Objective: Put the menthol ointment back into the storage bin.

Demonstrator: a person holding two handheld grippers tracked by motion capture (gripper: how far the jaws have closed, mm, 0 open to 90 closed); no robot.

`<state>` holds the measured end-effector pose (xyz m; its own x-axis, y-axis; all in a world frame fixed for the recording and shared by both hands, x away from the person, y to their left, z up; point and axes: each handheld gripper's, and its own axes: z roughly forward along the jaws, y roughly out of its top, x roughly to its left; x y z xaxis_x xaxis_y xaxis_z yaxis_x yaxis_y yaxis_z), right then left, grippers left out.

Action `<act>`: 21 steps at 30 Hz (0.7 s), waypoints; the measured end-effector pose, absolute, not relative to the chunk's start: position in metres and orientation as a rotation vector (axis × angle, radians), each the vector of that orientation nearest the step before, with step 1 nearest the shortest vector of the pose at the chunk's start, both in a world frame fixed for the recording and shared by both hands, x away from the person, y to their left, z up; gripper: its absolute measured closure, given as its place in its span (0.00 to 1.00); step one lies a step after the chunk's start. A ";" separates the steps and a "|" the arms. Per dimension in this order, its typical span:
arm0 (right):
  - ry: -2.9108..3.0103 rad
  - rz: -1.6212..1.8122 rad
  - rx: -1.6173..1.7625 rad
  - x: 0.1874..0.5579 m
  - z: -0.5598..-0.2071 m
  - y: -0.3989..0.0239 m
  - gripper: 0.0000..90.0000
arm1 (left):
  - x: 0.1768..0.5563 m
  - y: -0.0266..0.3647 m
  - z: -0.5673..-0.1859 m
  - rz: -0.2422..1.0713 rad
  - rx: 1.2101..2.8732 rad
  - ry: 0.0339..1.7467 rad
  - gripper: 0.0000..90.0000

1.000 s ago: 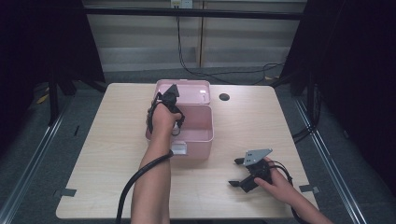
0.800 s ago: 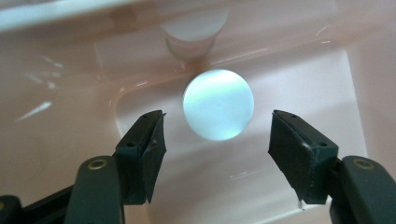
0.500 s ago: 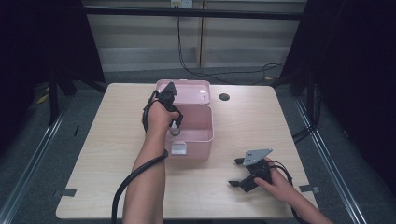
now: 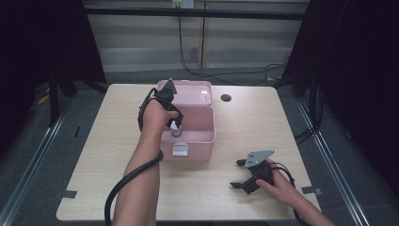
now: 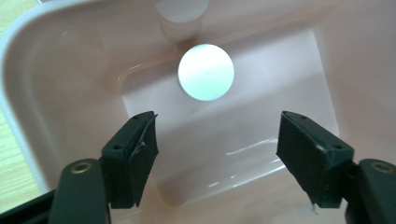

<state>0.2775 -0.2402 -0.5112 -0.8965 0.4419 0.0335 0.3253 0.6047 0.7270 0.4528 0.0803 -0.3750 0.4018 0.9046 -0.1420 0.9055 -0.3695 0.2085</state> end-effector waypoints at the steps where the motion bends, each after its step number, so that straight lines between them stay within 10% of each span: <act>1: 2.678 1.169 0.642 0.278 -0.511 -0.240 0.13 | 0.452 0.081 -0.374 -0.011 2.421 1.579 0.30; 21: 2.677 1.168 0.640 0.278 -0.511 -0.240 0.13 | 0.438 0.087 -0.350 -0.065 2.447 1.506 0.23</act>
<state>0.2778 -0.2402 -0.5113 -0.8975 0.4398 0.0313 0.3220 0.6054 0.7278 0.4383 0.0873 -0.3498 0.4595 0.8705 -0.1764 0.8824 -0.4248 0.2021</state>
